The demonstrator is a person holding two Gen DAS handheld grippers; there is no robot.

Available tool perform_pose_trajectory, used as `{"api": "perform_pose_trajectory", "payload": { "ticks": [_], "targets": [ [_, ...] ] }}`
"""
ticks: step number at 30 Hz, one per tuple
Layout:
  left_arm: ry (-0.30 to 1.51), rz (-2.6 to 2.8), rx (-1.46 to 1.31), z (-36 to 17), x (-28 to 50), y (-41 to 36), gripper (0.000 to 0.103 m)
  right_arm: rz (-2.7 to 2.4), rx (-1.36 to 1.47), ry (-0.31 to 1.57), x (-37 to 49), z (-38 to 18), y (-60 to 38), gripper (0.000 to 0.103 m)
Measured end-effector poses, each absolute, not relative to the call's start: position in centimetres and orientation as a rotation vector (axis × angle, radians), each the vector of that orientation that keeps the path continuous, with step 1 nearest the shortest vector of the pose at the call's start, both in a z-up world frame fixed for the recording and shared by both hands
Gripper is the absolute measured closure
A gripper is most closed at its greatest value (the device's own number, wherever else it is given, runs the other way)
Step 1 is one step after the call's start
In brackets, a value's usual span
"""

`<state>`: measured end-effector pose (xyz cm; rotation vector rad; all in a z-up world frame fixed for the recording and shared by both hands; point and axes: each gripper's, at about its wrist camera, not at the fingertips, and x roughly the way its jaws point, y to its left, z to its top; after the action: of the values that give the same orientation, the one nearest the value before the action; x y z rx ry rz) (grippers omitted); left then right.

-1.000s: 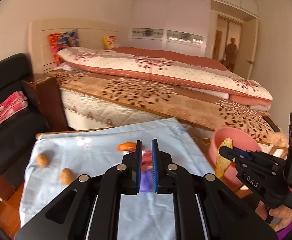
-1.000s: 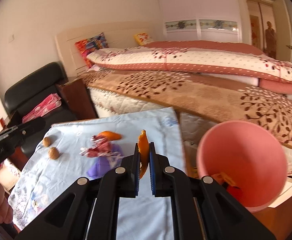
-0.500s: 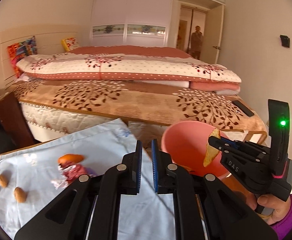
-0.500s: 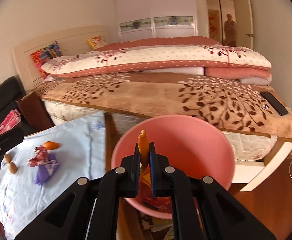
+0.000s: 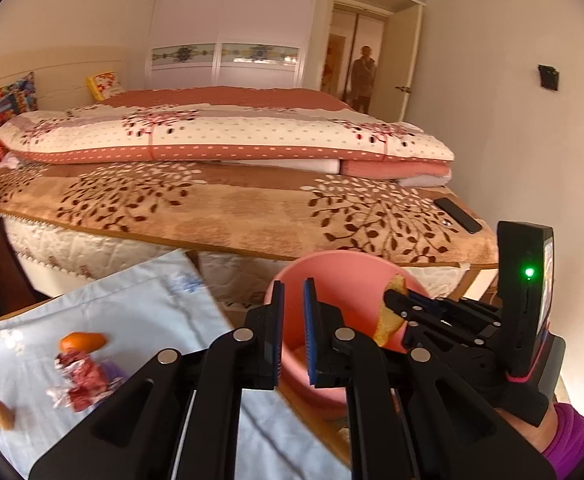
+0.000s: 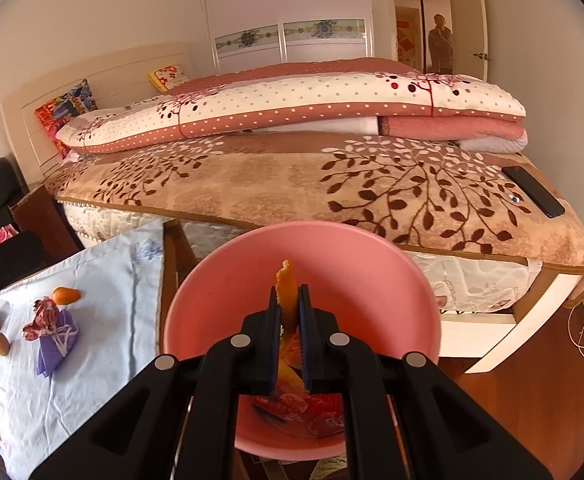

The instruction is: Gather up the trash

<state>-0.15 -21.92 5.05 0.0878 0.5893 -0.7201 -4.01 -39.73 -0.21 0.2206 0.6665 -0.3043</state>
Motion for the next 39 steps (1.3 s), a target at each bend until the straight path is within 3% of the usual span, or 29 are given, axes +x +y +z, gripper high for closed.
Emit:
{"api": "perform_pose_trajectory", "payload": {
  "ticks": [9, 19, 23, 39],
  "targets": [
    [0.601, -0.775, 0.106, 3.8, -0.1, -24.6, 0.094, -0.324, 0.256, 0.666, -4.8, -0.7, -42.2, 0.095],
    [0.635, -0.586, 0.100, 2.0, 0.7, -17.6, 0.093, -0.301, 0.276, 0.672, -4.6, -1.4, -42.3, 0.096],
    [0.637, -0.513, 0.087, 1.2, 0.3, -14.2, 0.058, -0.296, 0.270, 0.662, -4.9, -1.0, -41.6, 0.096],
    [0.784, -0.367, 0.042, -3.3, 0.3, -5.9, 0.056, -0.281, 0.258, 0.662, -5.5, -0.1, -39.0, 0.096]
  ]
}}
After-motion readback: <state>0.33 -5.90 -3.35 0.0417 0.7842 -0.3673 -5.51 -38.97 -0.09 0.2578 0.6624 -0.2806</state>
